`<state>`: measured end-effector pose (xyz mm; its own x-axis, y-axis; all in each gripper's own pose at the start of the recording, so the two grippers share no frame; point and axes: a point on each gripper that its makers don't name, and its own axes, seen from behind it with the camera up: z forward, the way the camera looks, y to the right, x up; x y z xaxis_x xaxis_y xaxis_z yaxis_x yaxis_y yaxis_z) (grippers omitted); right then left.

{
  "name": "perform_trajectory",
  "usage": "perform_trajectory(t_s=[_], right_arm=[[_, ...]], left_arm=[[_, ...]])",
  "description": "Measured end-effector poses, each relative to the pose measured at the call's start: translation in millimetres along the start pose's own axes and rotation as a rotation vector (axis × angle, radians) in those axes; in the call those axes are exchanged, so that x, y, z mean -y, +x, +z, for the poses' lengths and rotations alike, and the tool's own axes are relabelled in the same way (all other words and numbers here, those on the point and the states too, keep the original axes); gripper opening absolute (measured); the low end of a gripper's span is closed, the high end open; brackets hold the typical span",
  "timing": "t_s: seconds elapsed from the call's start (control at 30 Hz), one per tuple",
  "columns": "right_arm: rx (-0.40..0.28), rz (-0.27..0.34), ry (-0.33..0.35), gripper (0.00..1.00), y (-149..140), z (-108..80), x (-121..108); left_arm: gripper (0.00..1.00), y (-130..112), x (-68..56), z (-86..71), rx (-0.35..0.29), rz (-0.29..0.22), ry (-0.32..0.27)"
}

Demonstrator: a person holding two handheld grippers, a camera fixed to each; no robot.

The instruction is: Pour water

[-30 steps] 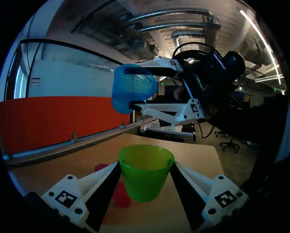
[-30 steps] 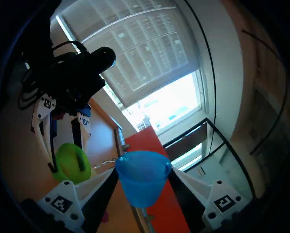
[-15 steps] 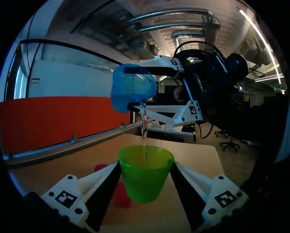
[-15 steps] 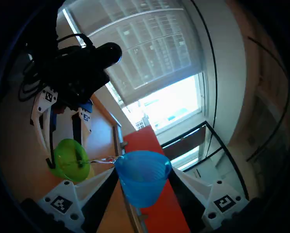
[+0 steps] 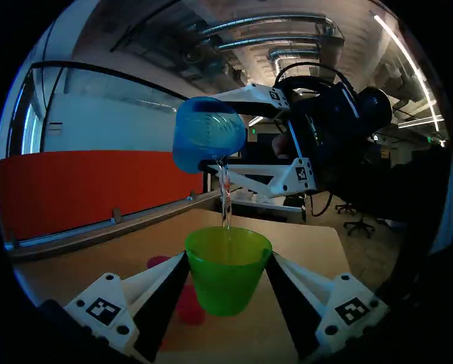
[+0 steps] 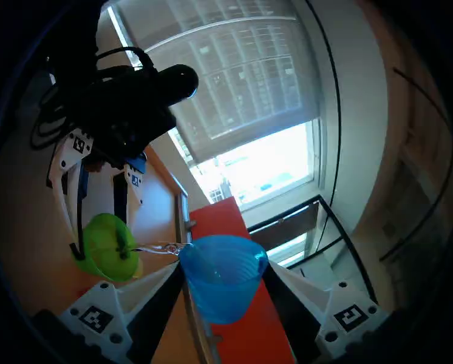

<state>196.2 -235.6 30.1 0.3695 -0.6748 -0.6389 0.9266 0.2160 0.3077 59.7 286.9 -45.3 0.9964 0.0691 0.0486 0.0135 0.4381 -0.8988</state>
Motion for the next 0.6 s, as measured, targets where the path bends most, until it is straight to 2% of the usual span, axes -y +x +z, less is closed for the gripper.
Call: perform_trajectory(t_s=[0.6], right_arm=[[0.000,-0.066,-0.019,0.91,1.8,-0.7,-9.8]], left_arm=[[0.86,0.2,-2.4,1.1,-0.002,-0.001,-0.004]])
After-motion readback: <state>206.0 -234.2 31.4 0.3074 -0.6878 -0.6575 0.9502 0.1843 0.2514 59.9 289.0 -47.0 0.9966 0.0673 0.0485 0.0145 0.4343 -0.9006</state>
